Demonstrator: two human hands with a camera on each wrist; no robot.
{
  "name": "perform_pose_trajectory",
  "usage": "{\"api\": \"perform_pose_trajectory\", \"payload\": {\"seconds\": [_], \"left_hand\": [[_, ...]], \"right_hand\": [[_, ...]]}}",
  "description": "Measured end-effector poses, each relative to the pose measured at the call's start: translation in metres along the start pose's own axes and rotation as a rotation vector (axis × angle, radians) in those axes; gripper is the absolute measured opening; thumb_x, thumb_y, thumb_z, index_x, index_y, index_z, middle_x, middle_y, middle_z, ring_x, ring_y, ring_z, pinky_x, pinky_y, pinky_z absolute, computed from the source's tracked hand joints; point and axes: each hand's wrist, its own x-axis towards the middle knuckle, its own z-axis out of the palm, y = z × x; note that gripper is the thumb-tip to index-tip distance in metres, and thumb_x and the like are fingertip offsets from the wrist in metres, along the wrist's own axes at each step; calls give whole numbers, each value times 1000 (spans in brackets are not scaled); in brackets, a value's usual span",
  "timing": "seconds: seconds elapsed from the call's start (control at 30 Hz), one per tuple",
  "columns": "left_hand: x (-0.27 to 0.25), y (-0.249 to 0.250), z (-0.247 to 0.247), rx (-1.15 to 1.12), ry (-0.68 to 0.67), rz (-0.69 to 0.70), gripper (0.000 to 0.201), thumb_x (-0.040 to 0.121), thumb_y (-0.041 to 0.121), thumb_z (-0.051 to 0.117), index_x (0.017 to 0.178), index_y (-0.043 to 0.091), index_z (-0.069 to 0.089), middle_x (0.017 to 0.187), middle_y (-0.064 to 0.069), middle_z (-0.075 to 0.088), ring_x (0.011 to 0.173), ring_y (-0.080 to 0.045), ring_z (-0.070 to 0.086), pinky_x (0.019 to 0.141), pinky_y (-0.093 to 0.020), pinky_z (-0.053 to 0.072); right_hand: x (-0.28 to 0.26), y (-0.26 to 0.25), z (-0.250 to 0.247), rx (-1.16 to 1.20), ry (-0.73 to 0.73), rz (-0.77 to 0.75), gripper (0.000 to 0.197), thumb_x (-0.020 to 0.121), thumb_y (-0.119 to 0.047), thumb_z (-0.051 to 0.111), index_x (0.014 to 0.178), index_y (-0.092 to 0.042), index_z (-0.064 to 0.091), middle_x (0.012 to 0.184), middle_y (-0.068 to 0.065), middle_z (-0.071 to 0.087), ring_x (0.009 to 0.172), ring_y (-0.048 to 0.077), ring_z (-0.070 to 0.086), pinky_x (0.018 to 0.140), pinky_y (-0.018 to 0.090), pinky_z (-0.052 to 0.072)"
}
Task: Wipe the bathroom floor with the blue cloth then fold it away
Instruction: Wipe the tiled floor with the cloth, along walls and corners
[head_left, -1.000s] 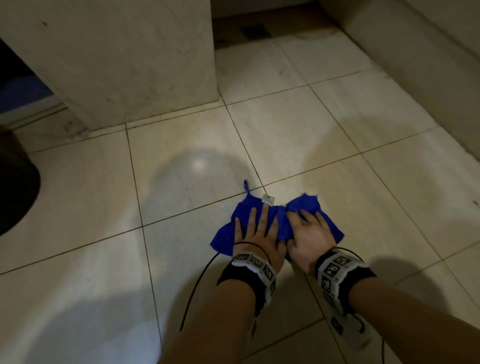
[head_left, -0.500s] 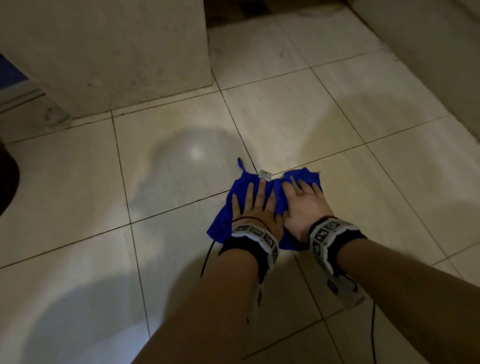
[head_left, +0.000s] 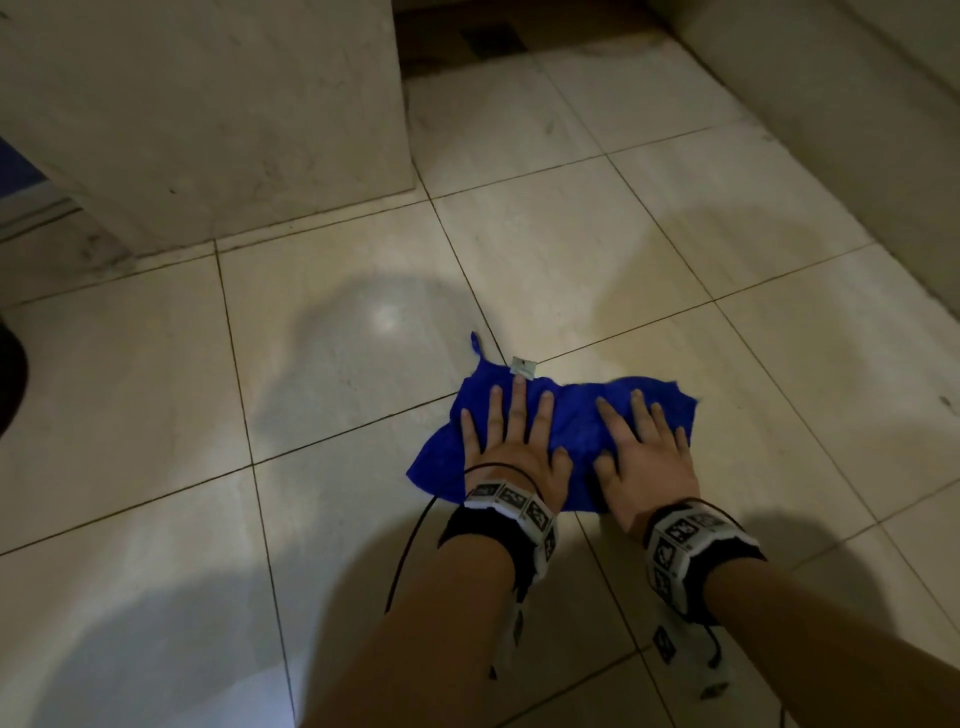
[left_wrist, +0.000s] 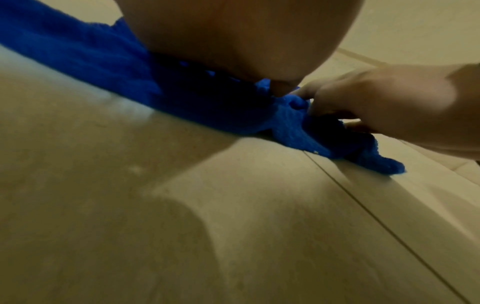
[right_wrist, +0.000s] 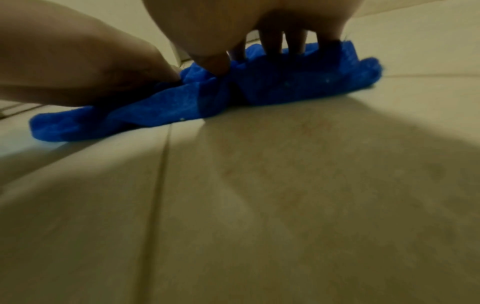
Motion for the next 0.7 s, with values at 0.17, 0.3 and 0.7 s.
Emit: {"api": "perform_pose_trajectory", "payload": {"seconds": [0.17, 0.3, 0.7], "left_hand": [[10, 7, -8, -54, -28, -40, 66, 98, 55, 14, 149, 35, -23, 154, 2, -37, 144, -27, -29, 113, -61, -14], [32, 21, -25, -136, -45, -76, 64, 98, 56, 11, 150, 37, -21, 154, 2, -36, 144, -28, -27, 113, -61, -13], [12, 15, -9, -60, -27, -103, 69, 98, 54, 15, 149, 30, -24, 154, -1, -36, 145, -27, -26, 115, -59, -11]], "right_hand": [[-4, -11, 3, 19, 14, 68, 62, 101, -44, 29, 156, -34, 2, 164, 5, -10, 151, 27, -4, 122, 46, 1], [-3, -9, 2, -31, -13, 59, 65, 100, -46, 30, 155, -35, -3, 163, 6, -15, 150, 28, -7, 122, 47, 0], [-4, -12, -2, -57, -50, 55, 67, 99, -49, 30, 155, -33, -4, 163, 8, -15, 150, 30, -7, 121, 50, 1]]}}
